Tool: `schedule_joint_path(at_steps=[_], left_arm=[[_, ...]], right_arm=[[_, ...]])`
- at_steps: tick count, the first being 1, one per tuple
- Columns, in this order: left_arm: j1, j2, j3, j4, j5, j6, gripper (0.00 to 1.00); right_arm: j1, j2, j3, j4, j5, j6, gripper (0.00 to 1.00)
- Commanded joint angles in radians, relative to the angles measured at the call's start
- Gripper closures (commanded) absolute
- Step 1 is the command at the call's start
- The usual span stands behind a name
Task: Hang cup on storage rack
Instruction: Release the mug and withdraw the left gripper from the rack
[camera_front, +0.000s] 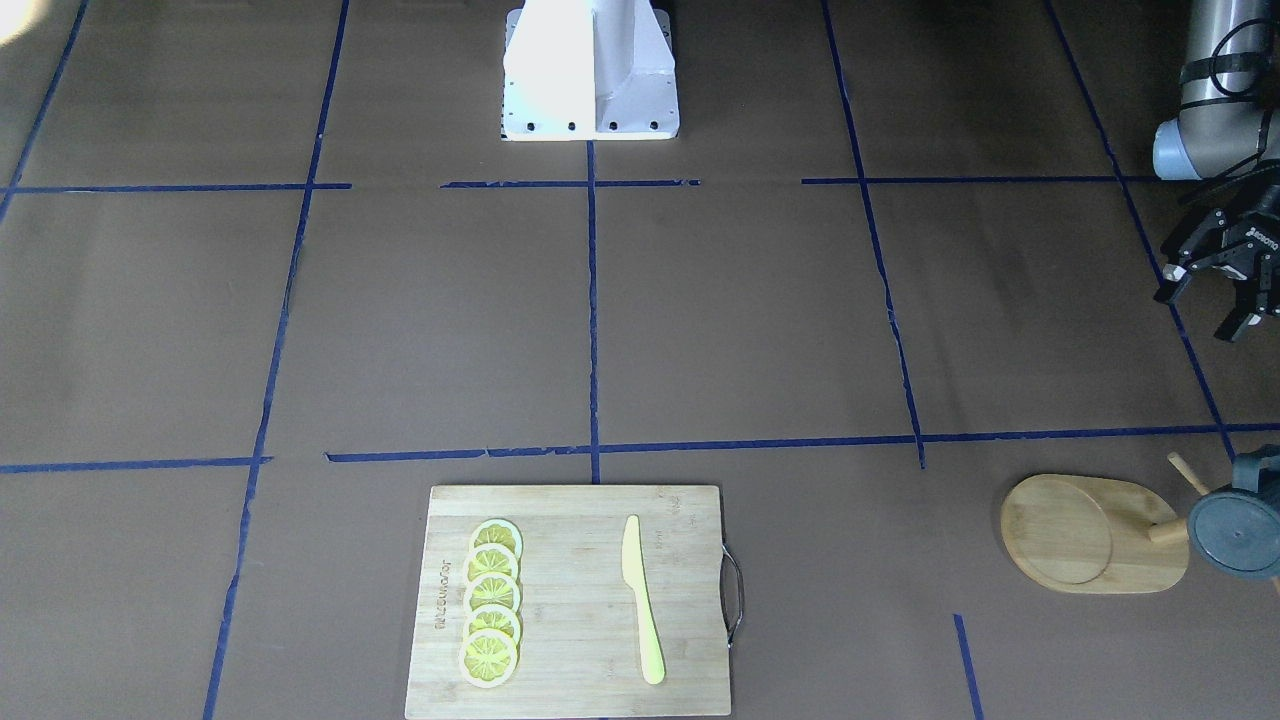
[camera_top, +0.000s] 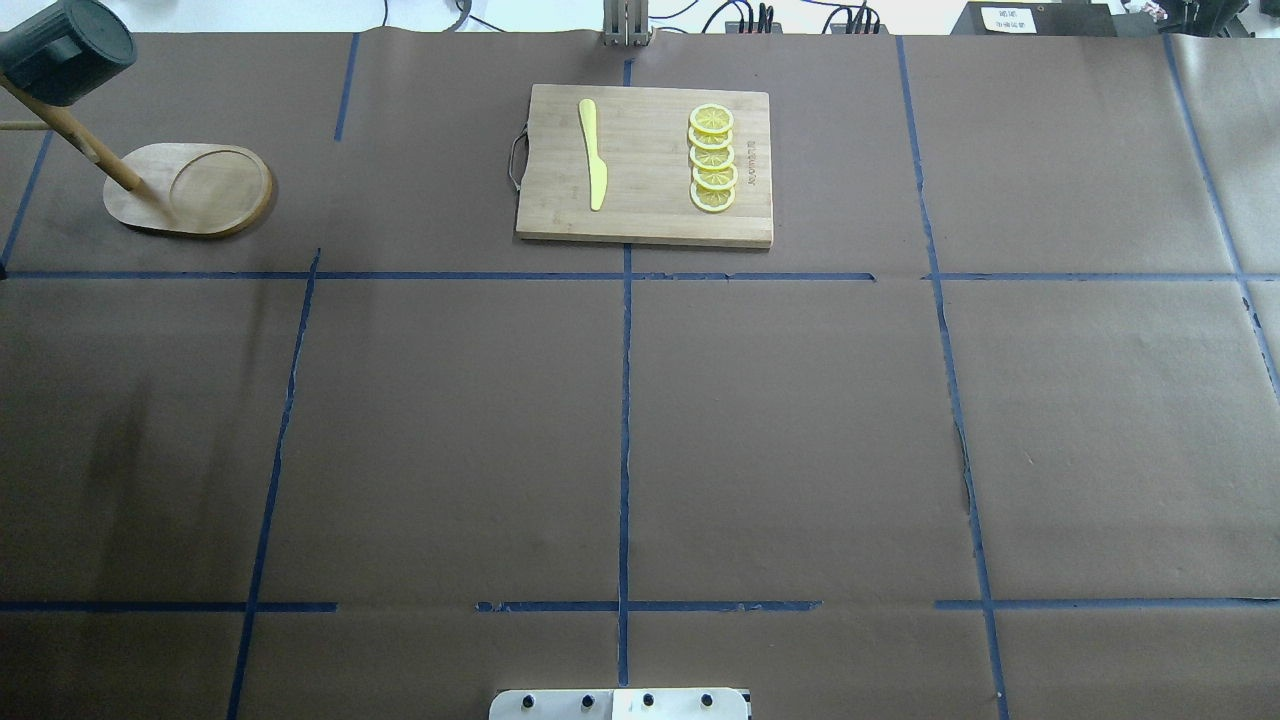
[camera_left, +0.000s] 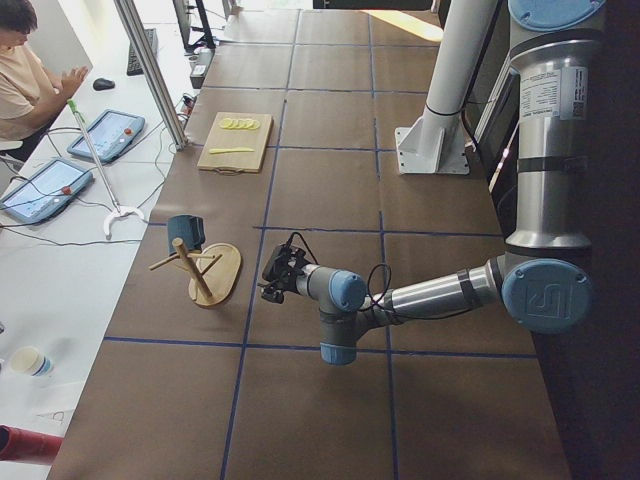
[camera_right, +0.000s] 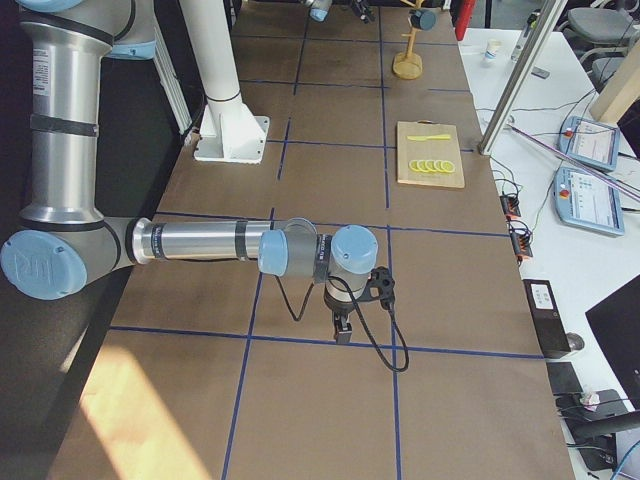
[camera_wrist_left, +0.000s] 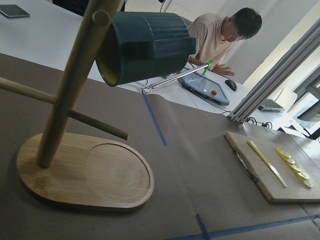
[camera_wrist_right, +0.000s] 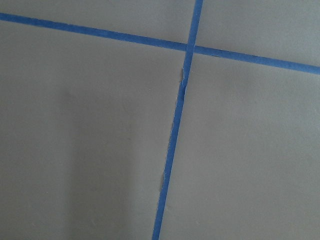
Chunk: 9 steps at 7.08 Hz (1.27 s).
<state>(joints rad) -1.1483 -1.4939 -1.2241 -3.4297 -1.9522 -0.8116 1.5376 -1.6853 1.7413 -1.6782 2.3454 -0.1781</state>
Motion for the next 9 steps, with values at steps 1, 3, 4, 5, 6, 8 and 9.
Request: schedule_joint_path(at_steps=[1,3,4,5,6,8,9], left_arm=[[-0.094,0.027,0.0,0.236,0.007,0.469,0.0],[-0.213,0.017,-0.02,0.471,0.036,0.836,0.0],[-0.223,0.017,-0.082,0.615,0.111,0.971,0.0],[-0.225,0.018,-0.142,0.767,0.198,1.1,0.0],[-0.232,0.018,-0.176,0.882,0.331,1.244,0.0],[-0.238,0.0,-0.184,1.075,0.476,1.396,0.0],[-0.284,-0.025,-0.186,1.203,0.475,1.382,0.0]], right_arm=[[-0.001,0.001,0.0,0.0,0.0,0.0,0.0],[-0.001,0.001,-0.002,0.0,0.0,0.0,0.0],[-0.001,0.001,-0.002,0.0,0.0,0.0,0.0],[-0.001,0.001,-0.002,0.0,0.002,0.0,0.0],[-0.001,-0.001,-0.002,0.0,0.0,0.0,0.0],[0.001,0.001,-0.002,0.0,0.002,0.0,0.0],[0.001,-0.001,-0.002,0.0,0.0,-0.001,0.0]])
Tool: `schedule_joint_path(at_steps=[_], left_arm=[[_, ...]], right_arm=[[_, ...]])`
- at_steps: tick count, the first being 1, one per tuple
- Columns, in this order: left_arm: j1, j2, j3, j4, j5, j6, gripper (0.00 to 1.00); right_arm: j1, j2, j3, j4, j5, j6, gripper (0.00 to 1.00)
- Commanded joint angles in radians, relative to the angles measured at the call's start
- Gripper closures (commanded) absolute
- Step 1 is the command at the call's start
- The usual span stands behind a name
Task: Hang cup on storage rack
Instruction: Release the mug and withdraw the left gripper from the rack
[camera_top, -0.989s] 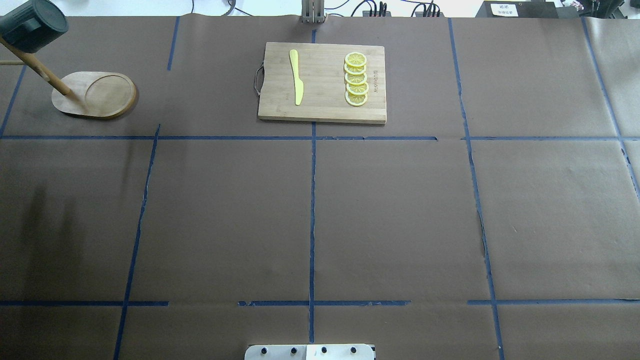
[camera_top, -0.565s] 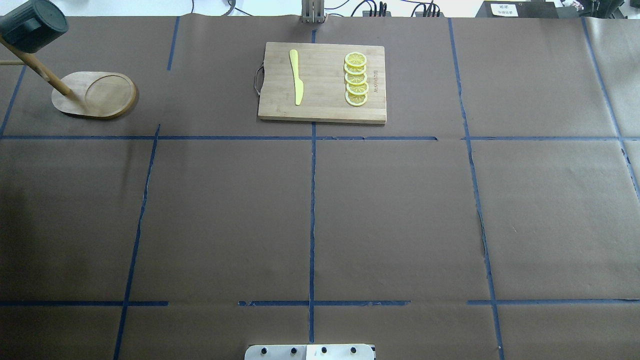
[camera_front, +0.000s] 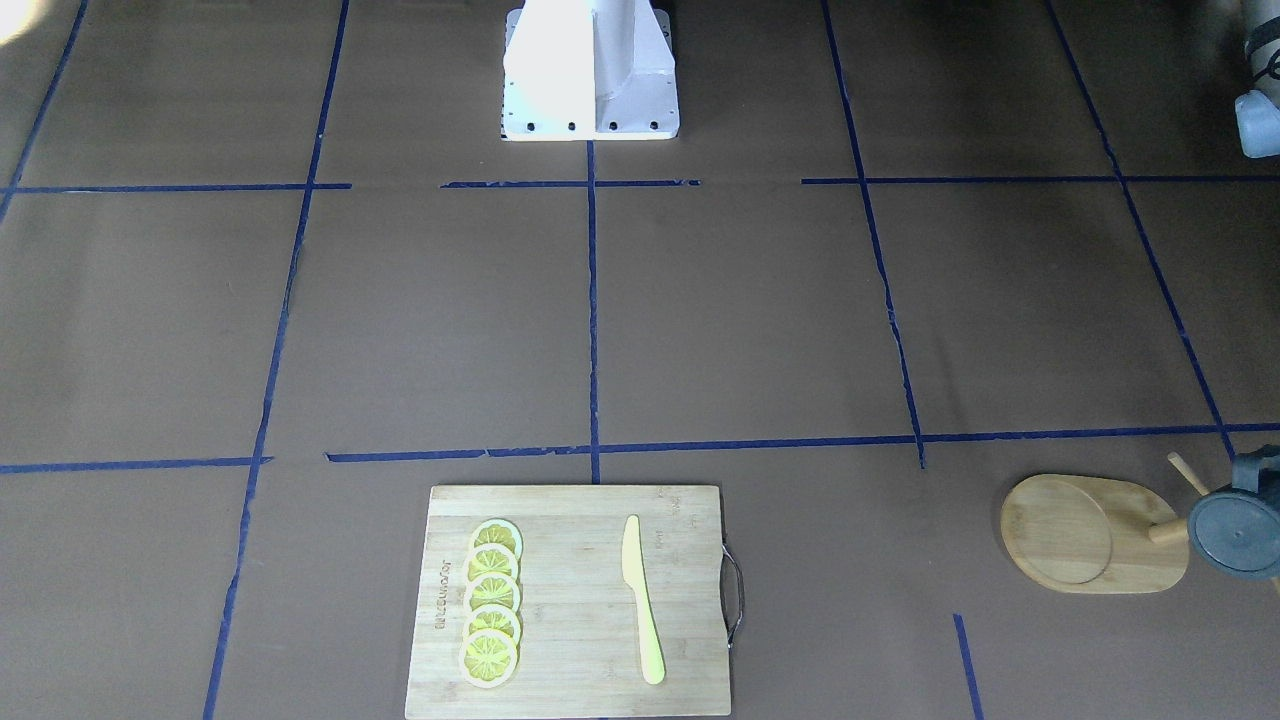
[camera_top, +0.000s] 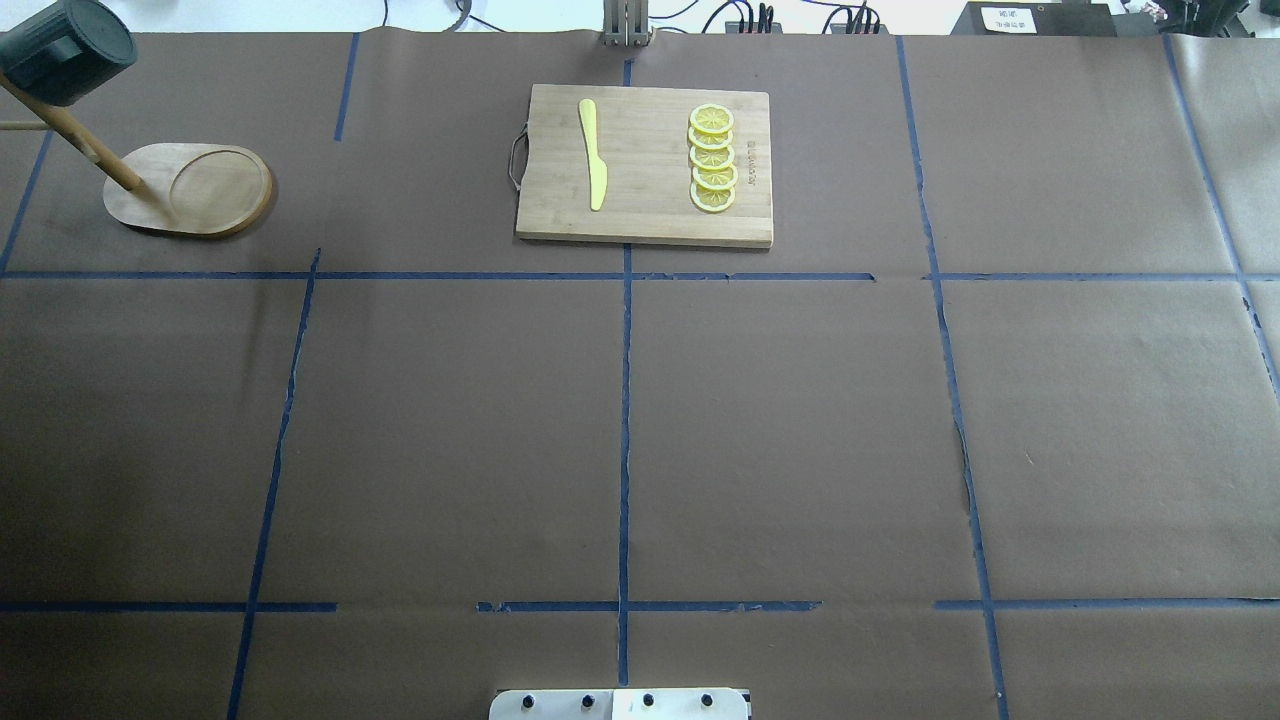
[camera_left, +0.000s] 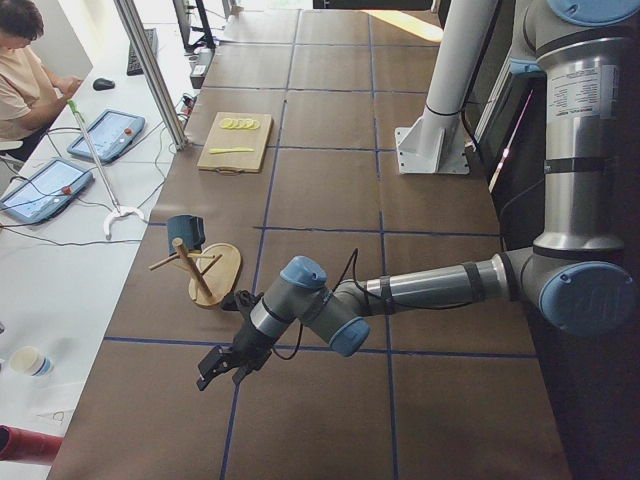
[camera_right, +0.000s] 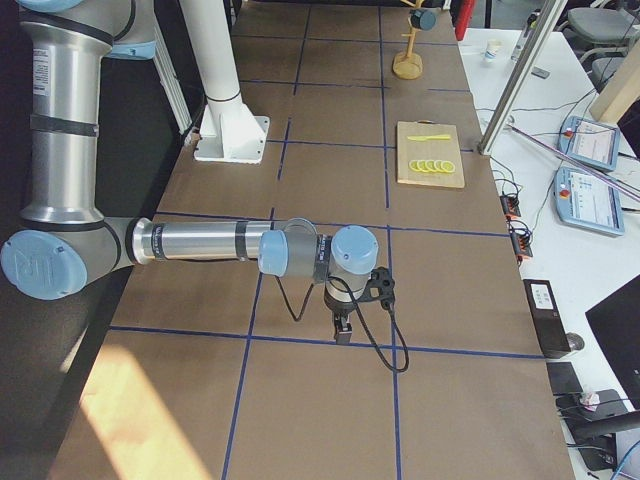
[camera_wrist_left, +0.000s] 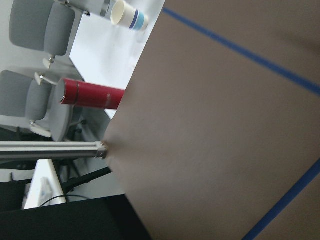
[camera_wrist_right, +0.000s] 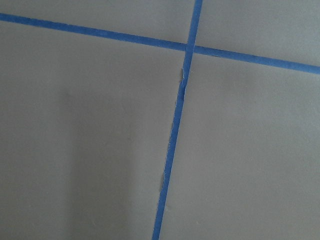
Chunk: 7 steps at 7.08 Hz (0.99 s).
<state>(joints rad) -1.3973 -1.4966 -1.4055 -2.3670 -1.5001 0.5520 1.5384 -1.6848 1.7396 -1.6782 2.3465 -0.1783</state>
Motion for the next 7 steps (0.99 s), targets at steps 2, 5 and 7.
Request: schedule_joint_path(at_steps=[2,5,7], left_arm=[[-0.132,-0.069,-0.01,0.465,-0.248,-0.123,0.0],[-0.143,-0.056,-0.035,0.621,-0.829,-0.657,0.0],[-0.14,-0.045,-0.096,0.64,-0.847,-0.693,0.0]], right_arm=[[-0.001,-0.001,0.0,0.0,-0.001,-0.001,0.0],[0.0,-0.001,0.0,0.0,-0.001,-0.001,0.0],[-0.001,-0.001,-0.002,0.0,-0.001,0.002,0.0]])
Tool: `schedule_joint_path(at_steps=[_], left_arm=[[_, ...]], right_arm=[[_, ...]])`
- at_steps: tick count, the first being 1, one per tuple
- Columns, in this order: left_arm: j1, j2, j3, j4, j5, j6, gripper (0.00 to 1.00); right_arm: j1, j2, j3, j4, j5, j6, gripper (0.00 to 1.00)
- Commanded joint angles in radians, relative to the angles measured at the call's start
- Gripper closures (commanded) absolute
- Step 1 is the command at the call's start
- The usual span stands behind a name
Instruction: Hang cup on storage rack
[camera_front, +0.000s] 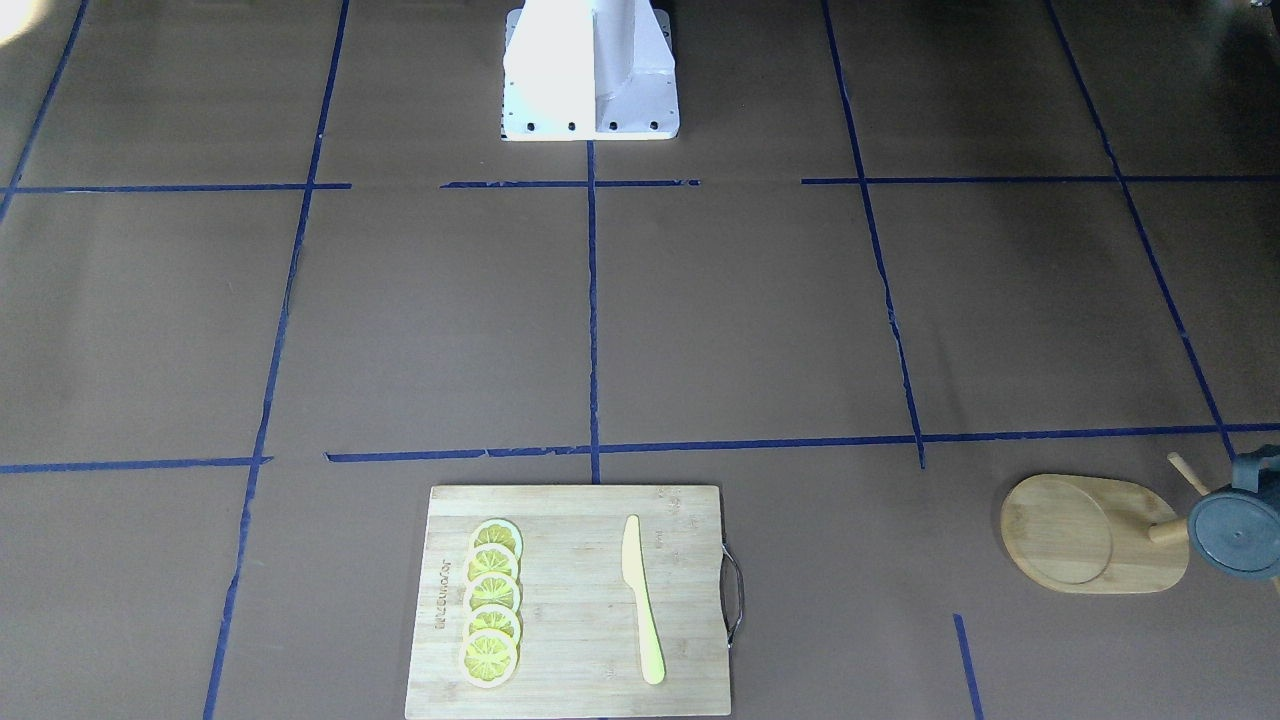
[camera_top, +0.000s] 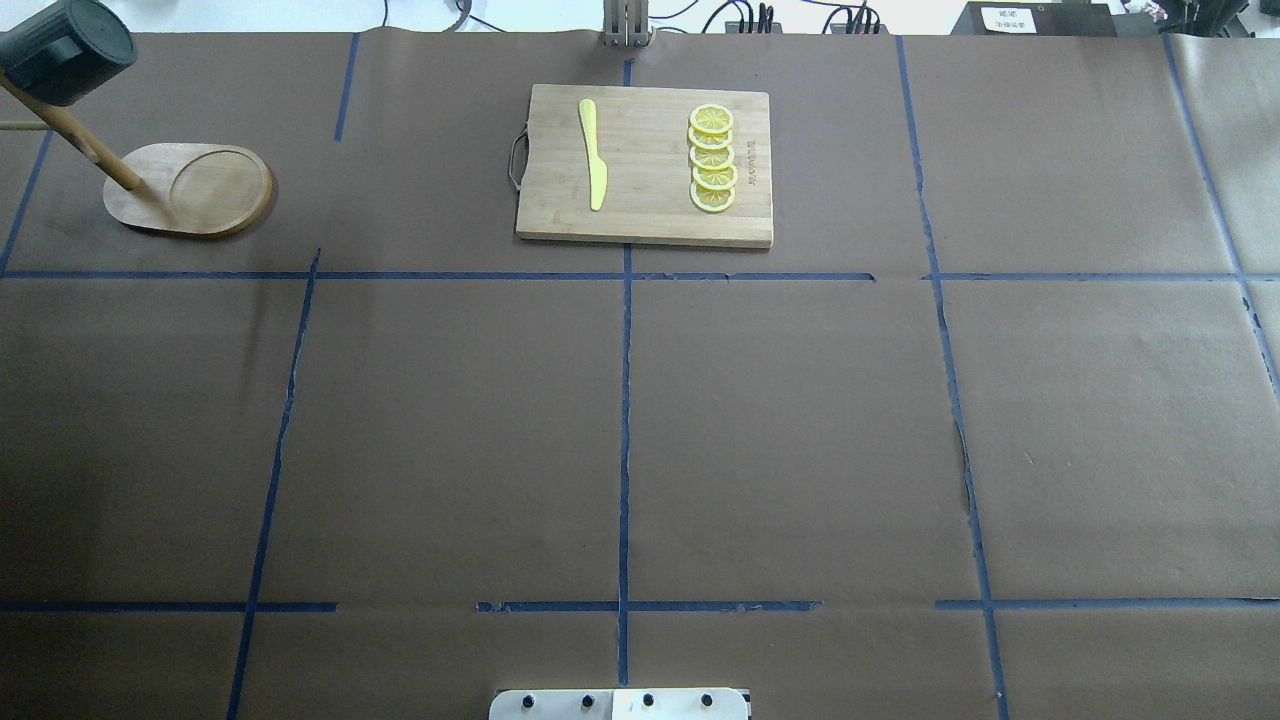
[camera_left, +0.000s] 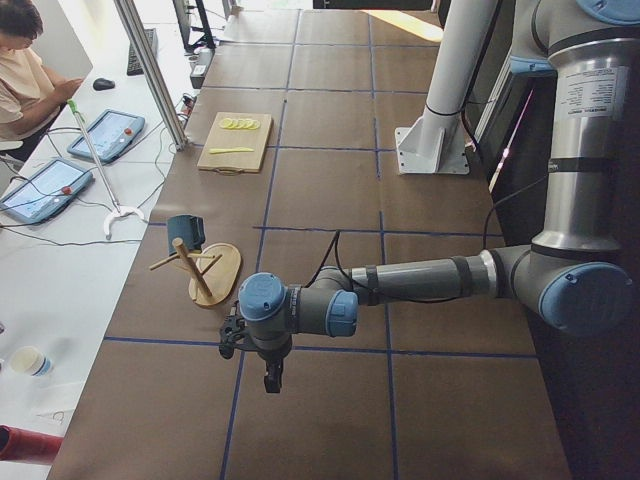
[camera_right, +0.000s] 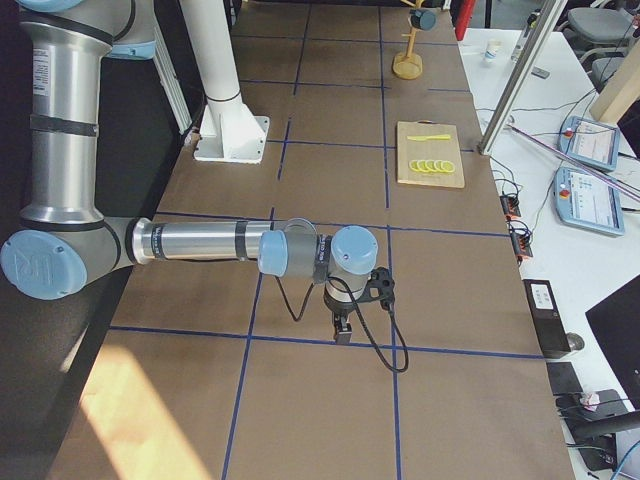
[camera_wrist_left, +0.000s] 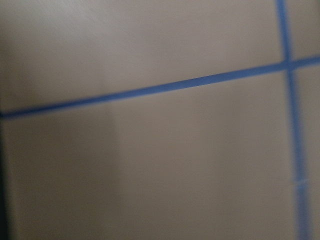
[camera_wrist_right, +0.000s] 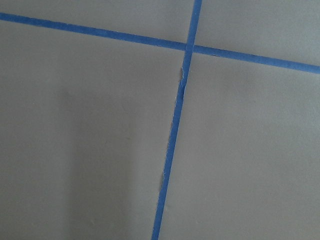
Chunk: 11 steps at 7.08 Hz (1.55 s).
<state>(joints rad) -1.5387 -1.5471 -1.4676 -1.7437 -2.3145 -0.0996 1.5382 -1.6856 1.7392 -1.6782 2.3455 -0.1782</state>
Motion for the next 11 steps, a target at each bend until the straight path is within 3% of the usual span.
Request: schedule_joint_path(at_steps=[1,3,6,11], left_arm=[[0.003,0.008,-0.063,0.062,-0.036,-0.039,0.0],[0.009,0.037,-0.071,0.067,-0.034,0.065,0.0],[0.019,0.038,-0.076,0.151,-0.04,0.067,0.0],[0.017,0.079,-0.123,0.139,-0.036,0.069,0.0]], right_arm=[[0.0,0.0,-0.001,0.0,-0.002,0.002,0.0],[0.0,0.0,-0.001,-0.002,-0.002,0.003,0.01],[0.0,-0.002,-0.003,-0.002,0.003,0.023,0.02],[-0.001,-0.002,-0.006,-0.003,0.0,0.032,0.0]])
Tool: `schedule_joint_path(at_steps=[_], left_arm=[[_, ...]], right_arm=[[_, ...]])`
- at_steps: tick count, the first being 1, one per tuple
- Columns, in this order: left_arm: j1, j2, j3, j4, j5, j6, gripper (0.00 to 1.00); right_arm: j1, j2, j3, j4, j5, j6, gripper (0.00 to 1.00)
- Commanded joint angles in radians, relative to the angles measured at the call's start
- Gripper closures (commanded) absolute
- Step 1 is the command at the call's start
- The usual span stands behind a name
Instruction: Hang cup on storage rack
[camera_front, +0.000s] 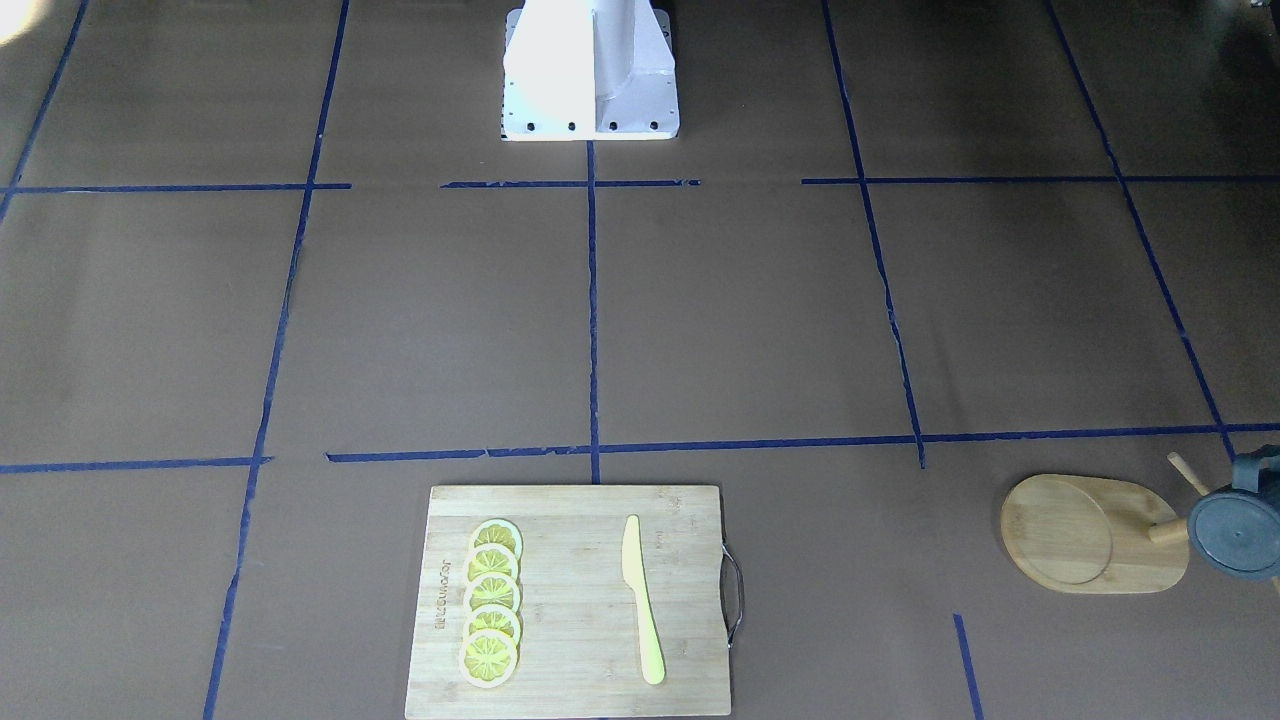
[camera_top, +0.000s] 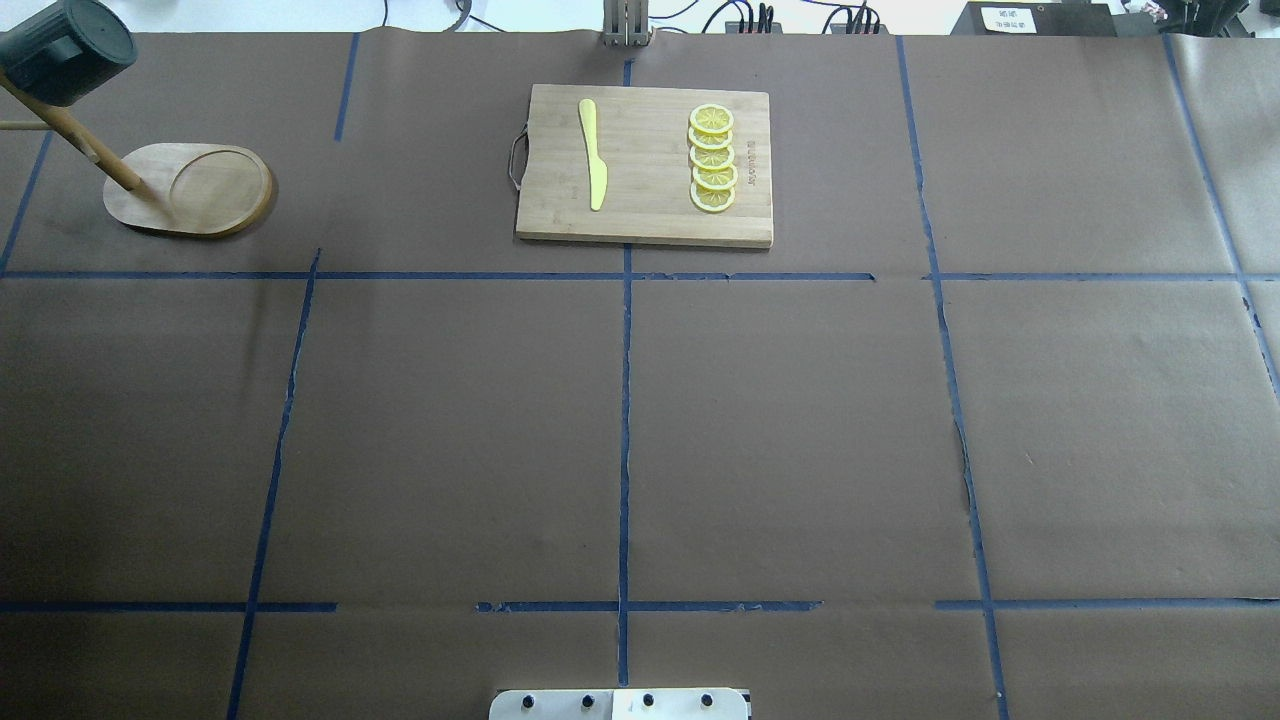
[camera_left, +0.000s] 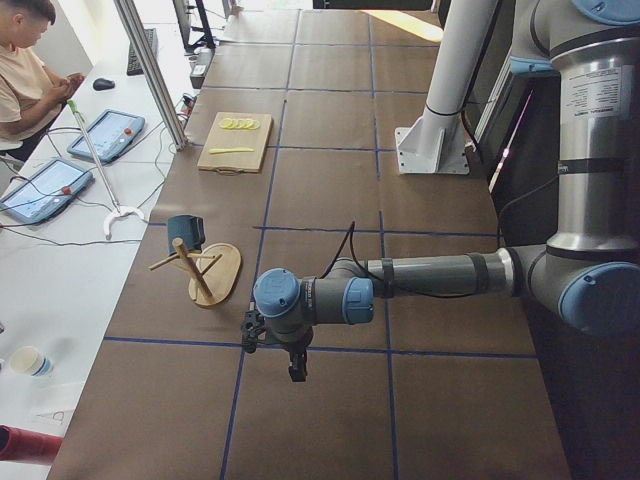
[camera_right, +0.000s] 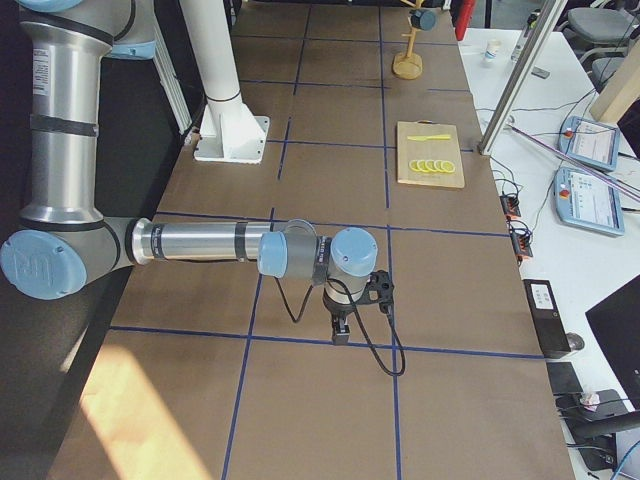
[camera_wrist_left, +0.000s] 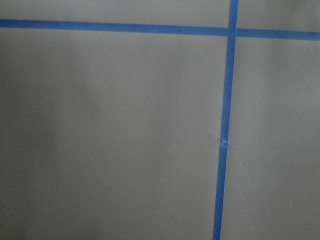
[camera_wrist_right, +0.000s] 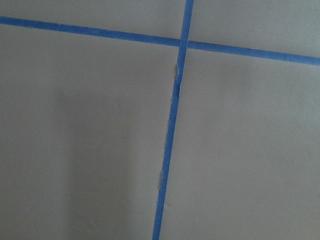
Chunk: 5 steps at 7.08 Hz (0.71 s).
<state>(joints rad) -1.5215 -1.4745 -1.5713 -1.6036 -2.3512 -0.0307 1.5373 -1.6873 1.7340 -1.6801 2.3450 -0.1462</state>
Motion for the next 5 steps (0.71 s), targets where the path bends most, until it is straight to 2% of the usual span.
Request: schedule_joint_path(at_steps=[1,5], left_arm=[[0.0,0.006,-0.022,-0.001,0.0,0.0,0.0],[-0.002,0.011,-0.029,-0.004,-0.002,0.005,0.0]], right_arm=[[0.0,0.0,-0.001,0.0,0.002,0.0,0.0],[-0.003,0.0,0.001,0.0,0.005,0.002,0.0]])
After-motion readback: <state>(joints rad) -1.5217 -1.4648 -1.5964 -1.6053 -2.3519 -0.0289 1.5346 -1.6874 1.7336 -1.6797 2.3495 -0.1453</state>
